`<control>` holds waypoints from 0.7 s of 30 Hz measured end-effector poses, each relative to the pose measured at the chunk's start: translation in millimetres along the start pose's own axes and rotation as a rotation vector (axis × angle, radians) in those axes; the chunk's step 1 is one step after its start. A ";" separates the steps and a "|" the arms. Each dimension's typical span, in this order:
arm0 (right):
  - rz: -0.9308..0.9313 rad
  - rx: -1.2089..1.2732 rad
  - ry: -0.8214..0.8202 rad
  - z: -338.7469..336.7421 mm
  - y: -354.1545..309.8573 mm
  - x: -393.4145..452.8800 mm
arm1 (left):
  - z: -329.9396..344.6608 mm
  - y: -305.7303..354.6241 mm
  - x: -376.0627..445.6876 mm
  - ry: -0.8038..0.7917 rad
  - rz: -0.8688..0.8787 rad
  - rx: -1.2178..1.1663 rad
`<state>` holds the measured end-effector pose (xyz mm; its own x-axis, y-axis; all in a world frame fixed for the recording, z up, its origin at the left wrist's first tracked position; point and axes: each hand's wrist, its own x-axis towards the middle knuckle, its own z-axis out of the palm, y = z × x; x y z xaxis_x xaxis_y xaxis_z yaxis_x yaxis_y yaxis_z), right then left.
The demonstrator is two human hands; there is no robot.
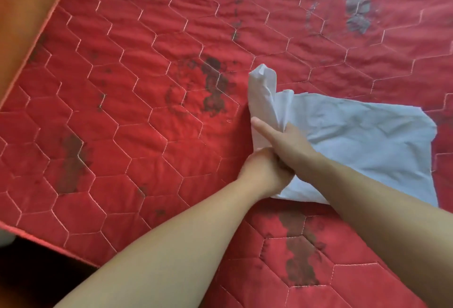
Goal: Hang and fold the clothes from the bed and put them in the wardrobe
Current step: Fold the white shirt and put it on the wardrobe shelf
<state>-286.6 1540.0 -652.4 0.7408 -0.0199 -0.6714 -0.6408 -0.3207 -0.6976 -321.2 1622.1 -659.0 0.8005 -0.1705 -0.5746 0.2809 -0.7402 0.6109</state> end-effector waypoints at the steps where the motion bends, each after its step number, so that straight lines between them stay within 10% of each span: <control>1: 0.016 -0.024 0.029 -8.6 -0.9 1.0 | 6.6 8.0 1.6 -0.015 -0.004 0.042; 16: 0.217 0.451 0.103 -72.0 81.9 39.9 | 69.6 8.3 -0.3 -0.241 0.199 0.390; 21: 0.269 0.258 0.077 -80.9 95.4 35.9 | 82.4 6.0 -1.2 -0.232 0.217 0.419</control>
<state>-304.8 1432.1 -722.8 0.5463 -0.1447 -0.8250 -0.8366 -0.0460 -0.5459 -364.1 1564.3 -699.6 0.6653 -0.4530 -0.5934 -0.1519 -0.8604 0.4865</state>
